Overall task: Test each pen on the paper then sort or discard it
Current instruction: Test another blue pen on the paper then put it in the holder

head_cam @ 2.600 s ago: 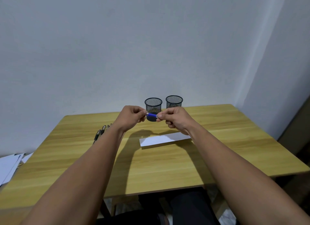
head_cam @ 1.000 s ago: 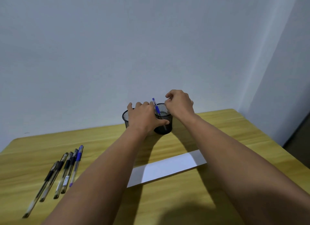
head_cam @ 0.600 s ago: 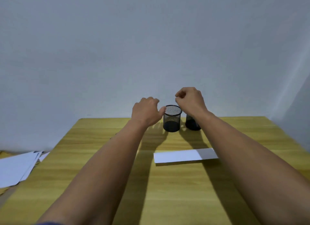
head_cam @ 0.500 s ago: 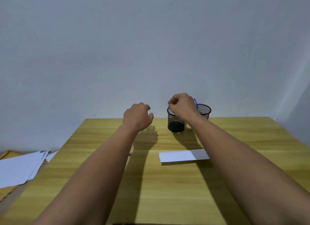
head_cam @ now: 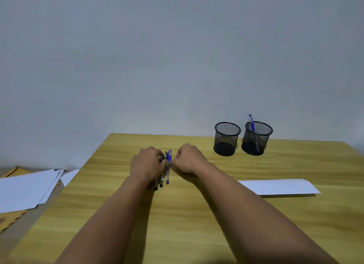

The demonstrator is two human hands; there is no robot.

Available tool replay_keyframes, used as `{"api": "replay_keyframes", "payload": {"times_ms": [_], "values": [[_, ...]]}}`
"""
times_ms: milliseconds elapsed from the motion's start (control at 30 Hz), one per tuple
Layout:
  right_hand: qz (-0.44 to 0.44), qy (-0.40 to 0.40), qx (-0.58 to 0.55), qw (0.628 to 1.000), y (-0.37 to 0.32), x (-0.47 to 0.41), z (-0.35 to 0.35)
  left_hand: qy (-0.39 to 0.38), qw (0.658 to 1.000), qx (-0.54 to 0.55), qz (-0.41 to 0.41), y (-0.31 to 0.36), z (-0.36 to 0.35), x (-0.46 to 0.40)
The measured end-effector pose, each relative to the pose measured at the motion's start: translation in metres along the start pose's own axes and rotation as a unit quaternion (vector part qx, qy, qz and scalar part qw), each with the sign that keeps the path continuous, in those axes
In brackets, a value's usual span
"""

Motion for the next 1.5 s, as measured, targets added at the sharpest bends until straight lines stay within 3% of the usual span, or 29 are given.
{"api": "replay_keyframes", "payload": {"times_ms": [267, 367, 500, 667, 767, 867, 933, 1067, 1233, 1433, 1500], "values": [[-0.043, 0.033, 0.130, 0.990, -0.009, 0.000, -0.007, 0.025, 1.000, 0.016, -0.004, -0.010, -0.006, -0.001], [-0.042, 0.044, 0.127, 0.990, -0.005, 0.008, 0.002, 0.046, 0.999, 0.003, -0.023, -0.008, -0.005, 0.001], [0.007, 0.029, -0.028, 0.999, 0.011, 0.018, 0.025, 0.067, 0.995, -0.011, -0.072, 0.009, 0.006, 0.005], [0.041, 0.019, -0.211, 0.977, 0.027, 0.056, 0.071, 0.116, 0.985, -0.001, -0.124, 0.045, 0.030, 0.014], [0.051, 0.055, -0.333, 0.940, 0.040, 0.076, 0.095, 0.136, 0.979, -0.004, -0.149, 0.070, 0.045, 0.021], [0.056, 0.105, -0.468, 0.876, 0.052, 0.088, 0.109, 0.141, 0.969, 0.024, -0.199, 0.100, 0.057, 0.034], [0.067, 0.101, -0.510, 0.852, 0.057, 0.092, 0.111, 0.120, 0.967, 0.041, -0.222, 0.120, 0.057, 0.040], [0.017, 0.151, -0.421, 0.894, 0.073, 0.099, 0.110, -0.031, 0.964, 0.154, -0.216, 0.149, 0.044, 0.045], [-0.069, 0.199, -0.387, 0.898, 0.096, 0.101, 0.104, -0.141, 0.939, 0.237, -0.206, 0.176, 0.034, 0.055], [-0.096, 0.215, -0.420, 0.876, 0.096, 0.088, 0.103, -0.201, 0.906, 0.338, -0.157, 0.179, 0.036, 0.053], [-0.114, 0.270, -0.426, 0.856, 0.104, 0.084, 0.116, -0.280, 0.892, 0.318, -0.156, 0.174, 0.031, 0.059]]}}
Point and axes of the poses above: each hand's wrist, its own x-axis away from the middle knuckle, its own z-axis out of the back of the hand, y = z × x, the point moved 4 cm from there along -x, towards the middle knuckle, and after that the axes turned 10 degrees about -y, right-handed, at the moved point
